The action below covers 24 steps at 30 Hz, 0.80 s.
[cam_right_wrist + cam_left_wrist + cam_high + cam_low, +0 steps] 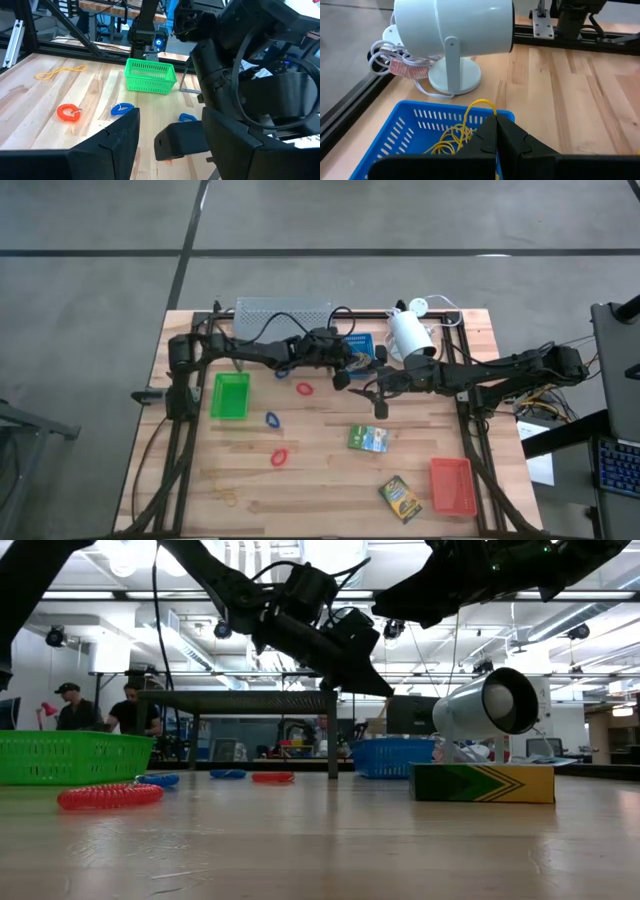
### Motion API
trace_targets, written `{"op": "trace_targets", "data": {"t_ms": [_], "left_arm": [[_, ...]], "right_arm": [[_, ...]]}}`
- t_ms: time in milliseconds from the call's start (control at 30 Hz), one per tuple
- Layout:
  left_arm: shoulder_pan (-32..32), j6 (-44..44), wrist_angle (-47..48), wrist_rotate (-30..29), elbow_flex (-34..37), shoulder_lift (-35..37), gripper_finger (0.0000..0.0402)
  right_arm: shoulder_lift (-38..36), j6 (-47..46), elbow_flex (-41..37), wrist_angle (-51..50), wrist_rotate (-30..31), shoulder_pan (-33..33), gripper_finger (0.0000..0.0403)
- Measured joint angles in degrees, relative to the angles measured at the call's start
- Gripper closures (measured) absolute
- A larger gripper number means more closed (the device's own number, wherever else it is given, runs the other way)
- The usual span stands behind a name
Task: Pick & Place Office Desk Supplies
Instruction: Put the yellow rubber band into the blue bin
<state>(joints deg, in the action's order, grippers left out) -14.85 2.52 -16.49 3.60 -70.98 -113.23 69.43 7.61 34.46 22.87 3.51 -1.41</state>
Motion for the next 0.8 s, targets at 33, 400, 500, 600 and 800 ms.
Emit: {"op": "trace_targets", "data": {"t_ms": [33,400,500,600,800], "left_arm": [[0.0,0.02,0.21,-0.34,-0.3,-0.02,0.0399],[0.8,-1.1,4.61,-2.62,-3.5,0.68,0.0399],[2.41,-4.52,4.58,-7.41,-3.5,0.68,0.04],[4.48,-7.14,4.55,-12.95,-3.5,0.68,0.0401],[8.38,-16.78,4.57,-26.07,-3.45,0.51,0.0401]], "right_arm": [[0.0,-0.08,0.0,0.0,0.0,0.02,0.0191],[0.0,-0.08,-0.04,0.01,0.0,0.02,0.0191],[0.0,0.05,-0.08,0.0,0.0,0.0,0.0191],[0.0,-0.05,-0.09,0.02,0.0,0.02,0.0191],[-0.07,0.06,-0.09,0.2,0.0,0.01,0.0191]]}}
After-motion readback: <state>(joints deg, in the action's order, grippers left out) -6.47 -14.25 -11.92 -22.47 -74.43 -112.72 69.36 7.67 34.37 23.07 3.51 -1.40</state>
